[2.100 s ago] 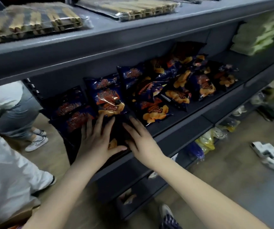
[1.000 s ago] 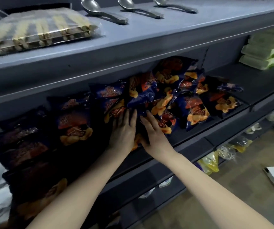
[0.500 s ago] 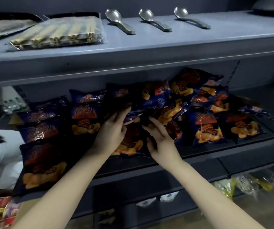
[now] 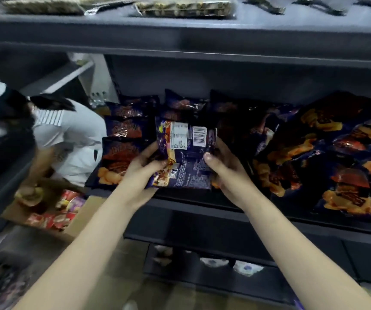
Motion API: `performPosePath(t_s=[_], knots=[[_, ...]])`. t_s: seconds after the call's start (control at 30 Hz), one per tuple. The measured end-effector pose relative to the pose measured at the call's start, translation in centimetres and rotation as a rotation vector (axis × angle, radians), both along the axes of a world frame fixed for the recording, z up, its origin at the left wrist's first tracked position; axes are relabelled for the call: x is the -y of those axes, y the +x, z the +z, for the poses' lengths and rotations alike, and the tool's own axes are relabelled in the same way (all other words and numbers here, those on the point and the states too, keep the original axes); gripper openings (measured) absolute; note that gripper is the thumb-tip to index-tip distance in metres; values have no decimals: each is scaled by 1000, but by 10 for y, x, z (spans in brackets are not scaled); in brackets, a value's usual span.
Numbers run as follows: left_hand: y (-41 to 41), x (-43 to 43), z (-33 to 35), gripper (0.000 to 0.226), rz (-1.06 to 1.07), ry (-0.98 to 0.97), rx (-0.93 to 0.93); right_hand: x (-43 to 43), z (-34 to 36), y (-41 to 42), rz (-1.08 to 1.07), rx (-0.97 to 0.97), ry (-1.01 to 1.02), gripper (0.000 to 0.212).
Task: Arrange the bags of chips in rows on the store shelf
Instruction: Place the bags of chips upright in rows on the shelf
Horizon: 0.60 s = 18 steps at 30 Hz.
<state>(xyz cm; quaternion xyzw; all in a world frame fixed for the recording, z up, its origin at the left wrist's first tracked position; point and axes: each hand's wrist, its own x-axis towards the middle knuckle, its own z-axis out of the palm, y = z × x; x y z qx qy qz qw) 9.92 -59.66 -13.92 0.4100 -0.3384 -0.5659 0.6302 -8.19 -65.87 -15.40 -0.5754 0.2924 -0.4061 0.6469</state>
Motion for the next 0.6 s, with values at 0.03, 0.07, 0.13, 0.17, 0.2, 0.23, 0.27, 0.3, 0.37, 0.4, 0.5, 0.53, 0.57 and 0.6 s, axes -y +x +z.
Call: performPosePath(t_s=[0.03,0.07,0.13,0.17,0.2,0.23,0.27,0.3,0.37,0.4,0.5,0.53,0.57,0.6], knots=[[2,-4,-8,44,-4,33,-34,0,-1,6,57,21,32,66],[5,-7,-15,47,-8,57,-61,-1,-2,12,87,25,70,66],[13,-13,-24,56,0,104,-71,-4,-5,20,89,34,165,69],[18,-15,-27,59,4,120,-58,-4,-9,24,81,49,203,69],[23,-16,-30,59,7,125,-46,-5,-11,27,71,54,223,68],[27,-17,-30,57,16,122,-42,-5,-13,30,62,48,230,67],[30,-18,-29,53,23,117,-41,-5,-12,33,45,42,226,65],[33,-18,-27,47,32,105,-25,-4,-10,37,11,42,212,61],[40,-19,-22,43,66,67,83,-4,-3,41,-119,43,144,53],[45,-19,-20,44,95,46,195,-3,1,42,-206,29,73,51],[51,-18,-13,40,209,-8,439,-5,11,47,-492,-119,-273,50],[47,-20,-11,36,200,-7,396,-7,12,49,-570,-179,-437,48],[40,-22,-9,36,127,10,301,-8,8,52,-631,-238,-624,44],[34,-21,-6,44,14,35,187,-9,1,56,-651,-295,-799,44]])
